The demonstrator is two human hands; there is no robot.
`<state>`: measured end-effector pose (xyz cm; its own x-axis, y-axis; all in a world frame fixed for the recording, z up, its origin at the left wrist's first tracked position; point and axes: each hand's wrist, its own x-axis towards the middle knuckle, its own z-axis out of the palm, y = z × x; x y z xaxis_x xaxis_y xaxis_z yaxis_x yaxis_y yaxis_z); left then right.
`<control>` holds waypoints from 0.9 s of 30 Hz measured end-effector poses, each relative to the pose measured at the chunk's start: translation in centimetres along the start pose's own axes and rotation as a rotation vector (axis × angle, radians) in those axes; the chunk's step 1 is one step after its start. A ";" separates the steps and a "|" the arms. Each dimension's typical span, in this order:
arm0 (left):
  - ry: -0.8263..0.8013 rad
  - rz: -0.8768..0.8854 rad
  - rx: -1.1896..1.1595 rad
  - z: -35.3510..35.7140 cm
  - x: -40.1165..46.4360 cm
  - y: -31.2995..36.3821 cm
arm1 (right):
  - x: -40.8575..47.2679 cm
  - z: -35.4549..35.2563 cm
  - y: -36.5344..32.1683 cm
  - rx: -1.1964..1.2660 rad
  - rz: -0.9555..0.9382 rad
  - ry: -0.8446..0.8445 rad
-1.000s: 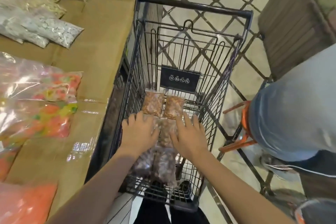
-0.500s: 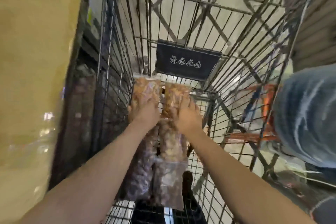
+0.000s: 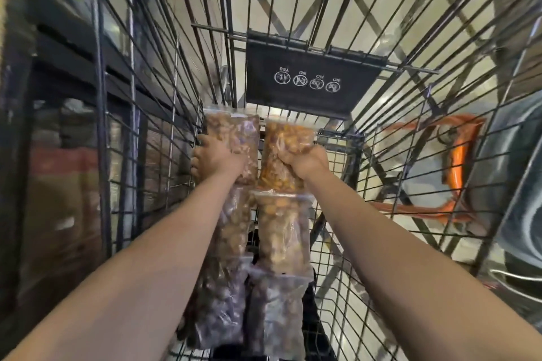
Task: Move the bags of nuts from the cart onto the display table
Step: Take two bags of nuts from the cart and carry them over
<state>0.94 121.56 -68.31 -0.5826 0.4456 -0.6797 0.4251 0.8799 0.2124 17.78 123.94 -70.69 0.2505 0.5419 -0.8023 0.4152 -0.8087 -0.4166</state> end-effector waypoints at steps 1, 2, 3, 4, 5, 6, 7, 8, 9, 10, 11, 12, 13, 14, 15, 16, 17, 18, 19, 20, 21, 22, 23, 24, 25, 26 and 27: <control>-0.022 -0.012 -0.024 -0.2 0.2 0.1 | 0.1 -0.3 0.1 0.087 0.028 -0.037; -0.045 -0.016 -0.045 -0.4 0.5 0.2 | -0.2 -0.6 -0.1 0.142 0.034 -0.069; -0.057 -0.014 -0.070 -0.5 0.7 0.1 | -0.5 -0.7 -0.2 0.171 0.035 -0.102; -0.069 -0.014 -0.098 -0.5 0.7 0.0 | -0.7 -0.8 -0.1 0.209 0.031 -0.132; -0.075 -0.006 -0.125 -0.4 0.8 -0.1 | -1.0 -0.8 0.0 0.248 0.027 -0.152; -0.084 0.006 -0.149 -0.6 0.7 -0.1 | -1.1 -0.7 0.1 0.285 0.023 -0.167; -0.097 0.021 -0.169 -0.7 0.5 -0.1 | -1.4 -0.8 0.2 0.311 0.014 -0.167; -0.113 0.033 -0.194 -0.9 0.2 -0.1 | -1.4 -0.9 0.5 0.325 -0.003 -0.162; -0.128 0.047 -0.214 -1.1 0.0 -0.2 | -1.8 -1.1 0.5 0.345 -0.015 -0.164; -0.143 0.059 -0.232 -1.4 -0.3 -0.4 | -2.0 -1.3 0.7 0.363 -0.026 -0.170; -0.153 0.071 -0.261 -1.8 -0.7 -0.5 | -2.4 -1.7 0.9 0.388 -0.032 -0.169; -0.154 0.072 -0.296 -2.3 -1.0 -0.6 | -2.8 -2.2 1.0 0.419 -0.035 -0.172; -0.167 0.069 -0.335 -2.8 -1.5 -0.8 | -3.5 -2.7 1.1 0.455 -0.034 -0.173; -0.193 0.060 -0.368 -3.4 -2.1 -0.9 | -4.1 -3.3 1.3 0.489 -0.034 -0.177; -0.229 0.058 -0.404 -4.2 -2.9 -1.1 | -4.8 -3.9 1.4 0.529 -0.037 -0.190; -0.273 0.060 -0.444 -5.0 -3.8 -1.3 | -5.6 -4.6 1.5 0.560 -0.043 -0.211; -0.330 0.060 -0.481 -5.7 -4.7 -1.6 | -6.4 -5.4 1.6 0.569 -0.057 -0.239; -0.382 0.060 -0.508 -6.3 -5.6 -1.9 | -7.4 -6.2 1.6 0.557 -0.074 -0.272; -0.423 0.065 -0.550 -6.8 -6.5 -2.3 | -8.4 -7.1 1.7 0.535 -0.090 -0.308; -0.460 0.068 -0.608 -7.4 -7.8 -2.6 | -9.5 -7.9 1.8 0.511 -0.106 -0.340; -0.501 0.068 -0.670 -7.9 -9.1 -3.0 | -10.9 -8.7 1.8 0.491 -0.118 -0.368; -0.535 0.051 -0.716 -8.5 -10.6 -3.5 | -12.2 -9.6 1.9 0.482 -0.128 -0.396; -0.563 0.038 -0.770 -9.0 -12.3 -3.8 | -13.5 -10.5 2.2 0.486 -0.125 -0.416; -0.580 0.028 -0.827 -9.5 -13.8 -4.2 | -15.1 -11.4 2.4 0.495 -0.119 -0.438; -0.593 0.030 -0.892 -10.1 -15.4 -4.6 | -16.6 -12.3 2.6 0.504 -0.114 -0.463; -0.590 0.035 -0.949 -10.6 -17.2 -5.1 | -18.0 -13.3 2.8 0.508 -0.117 -0.484; -0.582 0.039 -0.981 -11.2 -18.7 -5.6 | -19.5 -14.2 3.1 0.505 -0.127 -0.499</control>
<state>1.71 110.10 -48.91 -0.0629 0.5563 -0.8286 -0.4375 0.7309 0.5238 26.59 114.13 -50.28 -0.2521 0.5670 -0.7842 -0.0705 -0.8189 -0.5695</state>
